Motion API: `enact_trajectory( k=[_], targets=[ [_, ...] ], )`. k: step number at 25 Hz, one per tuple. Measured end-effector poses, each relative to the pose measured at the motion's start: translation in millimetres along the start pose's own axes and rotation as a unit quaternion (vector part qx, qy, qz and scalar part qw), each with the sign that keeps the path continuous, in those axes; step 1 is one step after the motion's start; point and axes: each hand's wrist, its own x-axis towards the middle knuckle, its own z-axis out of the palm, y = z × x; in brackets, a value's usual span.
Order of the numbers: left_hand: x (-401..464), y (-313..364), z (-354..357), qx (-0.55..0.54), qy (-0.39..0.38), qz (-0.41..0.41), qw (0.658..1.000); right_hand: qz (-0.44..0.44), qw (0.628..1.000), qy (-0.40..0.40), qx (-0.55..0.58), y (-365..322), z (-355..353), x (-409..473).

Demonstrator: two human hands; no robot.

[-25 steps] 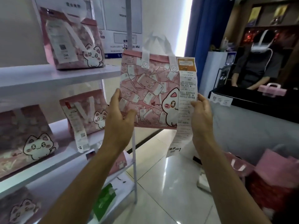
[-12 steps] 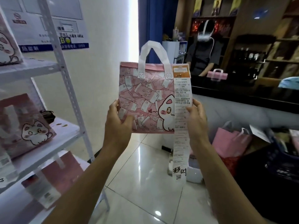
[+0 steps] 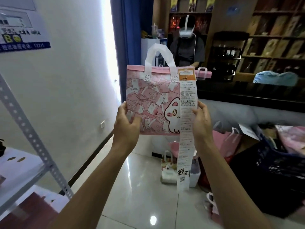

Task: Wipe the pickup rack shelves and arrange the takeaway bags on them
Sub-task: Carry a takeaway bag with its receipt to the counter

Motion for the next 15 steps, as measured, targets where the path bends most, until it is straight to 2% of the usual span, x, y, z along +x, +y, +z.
enact_trajectory(
  k=[8,15],
  targets=[
    [91.8,-49.2,66.6,0.009,-0.033,-0.009,0.999,0.008,0.999,0.029,-0.021,50.3,3.5,104.1],
    [193.4,-92.1,141.8,0.033,-0.049,-0.013,0.998,0.011,0.998,0.063,-0.023,98.2,3.1,231.4]
  ],
)
